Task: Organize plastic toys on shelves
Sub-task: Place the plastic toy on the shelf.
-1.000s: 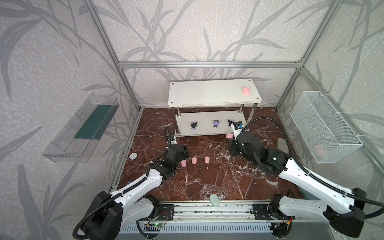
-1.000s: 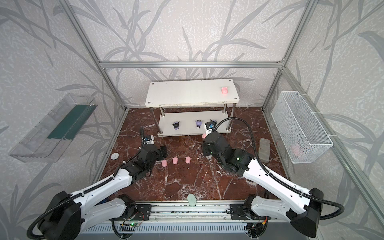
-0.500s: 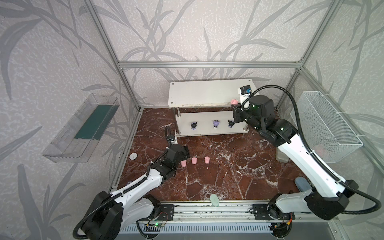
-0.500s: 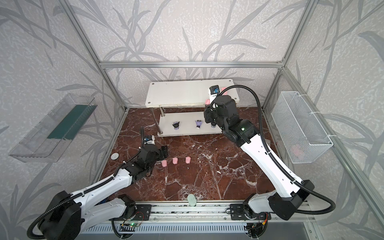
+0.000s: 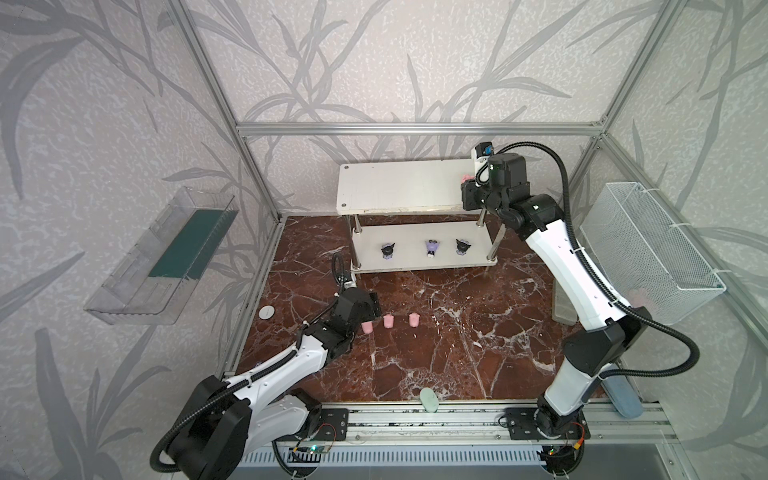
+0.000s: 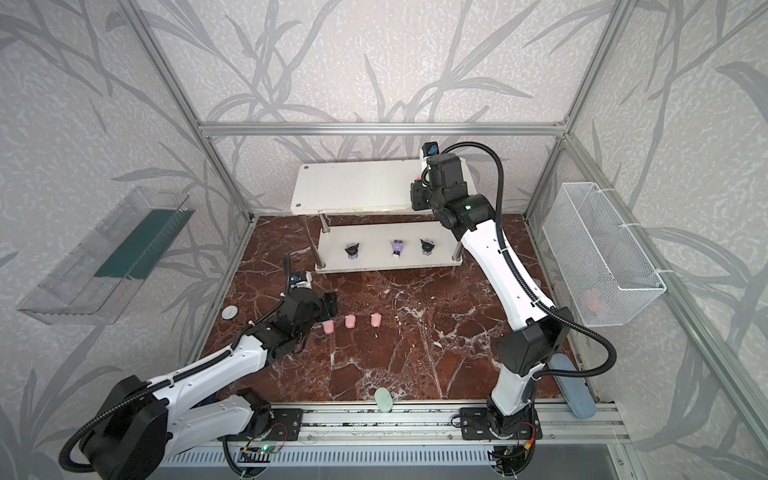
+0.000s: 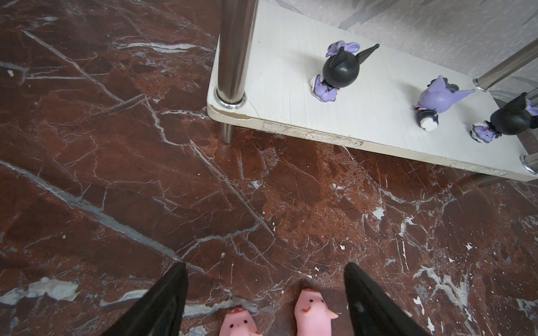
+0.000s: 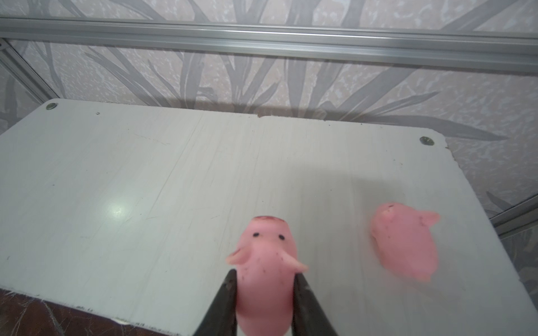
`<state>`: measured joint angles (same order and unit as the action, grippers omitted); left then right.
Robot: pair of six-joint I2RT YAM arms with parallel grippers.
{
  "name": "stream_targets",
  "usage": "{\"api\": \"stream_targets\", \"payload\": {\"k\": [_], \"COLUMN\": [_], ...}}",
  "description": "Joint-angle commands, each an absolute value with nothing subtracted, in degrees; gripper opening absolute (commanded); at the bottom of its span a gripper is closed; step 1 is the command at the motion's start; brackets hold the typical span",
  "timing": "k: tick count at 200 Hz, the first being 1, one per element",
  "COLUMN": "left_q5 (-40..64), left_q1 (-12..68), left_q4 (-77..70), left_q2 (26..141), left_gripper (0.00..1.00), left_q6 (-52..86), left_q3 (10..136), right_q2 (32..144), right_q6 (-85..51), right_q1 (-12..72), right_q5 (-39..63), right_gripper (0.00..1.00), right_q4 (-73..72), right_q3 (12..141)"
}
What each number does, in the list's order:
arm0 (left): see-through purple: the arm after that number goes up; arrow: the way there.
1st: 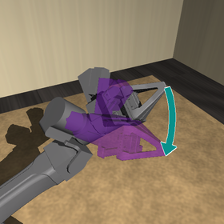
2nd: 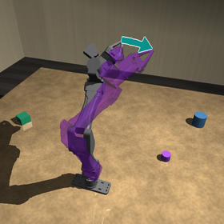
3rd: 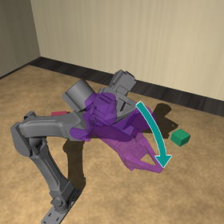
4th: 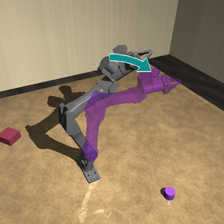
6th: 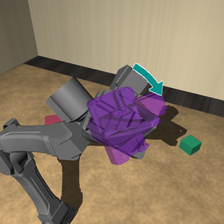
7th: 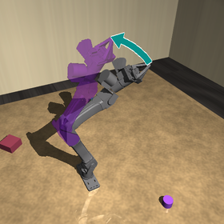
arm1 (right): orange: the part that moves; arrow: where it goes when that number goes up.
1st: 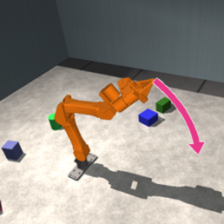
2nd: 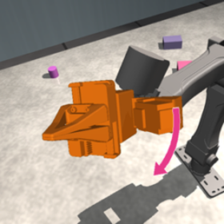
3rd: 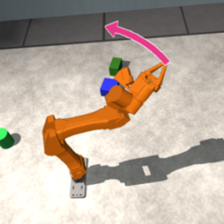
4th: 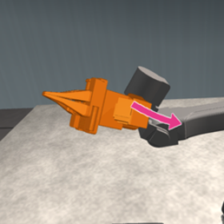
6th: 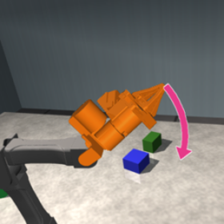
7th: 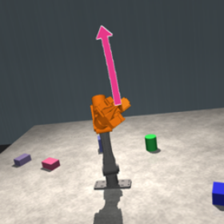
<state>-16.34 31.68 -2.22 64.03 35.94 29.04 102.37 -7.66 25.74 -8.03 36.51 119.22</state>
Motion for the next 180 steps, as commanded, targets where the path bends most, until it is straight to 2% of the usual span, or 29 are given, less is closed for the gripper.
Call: {"api": "stream_targets", "payload": {"k": [1,47,180], "left_q5": [-16.11,-15.8,-15.49], "left_q1": [31.29,31.29,31.2], "left_q4": [-3.47,-4.09,-5.15], "left_q2": [64.66,65.3,66.73], "left_gripper": [0.83,0.83,0.83], "left_q6": [36.84,36.91,37.06], "left_q3": [28.74,28.67,28.22], "right_q2": [104.39,109.3,112.19], "right_q6": [-7.52,-6.86,-7.48], "right_q1": [25.66,25.42,23.73], "right_q5": [-7.33,-9.39,-11.49], "right_gripper": [0.31,0.31,0.31], "right_q4": [39.81,42.85,43.93], "right_q3": [123.71,129.53,132.12]}}
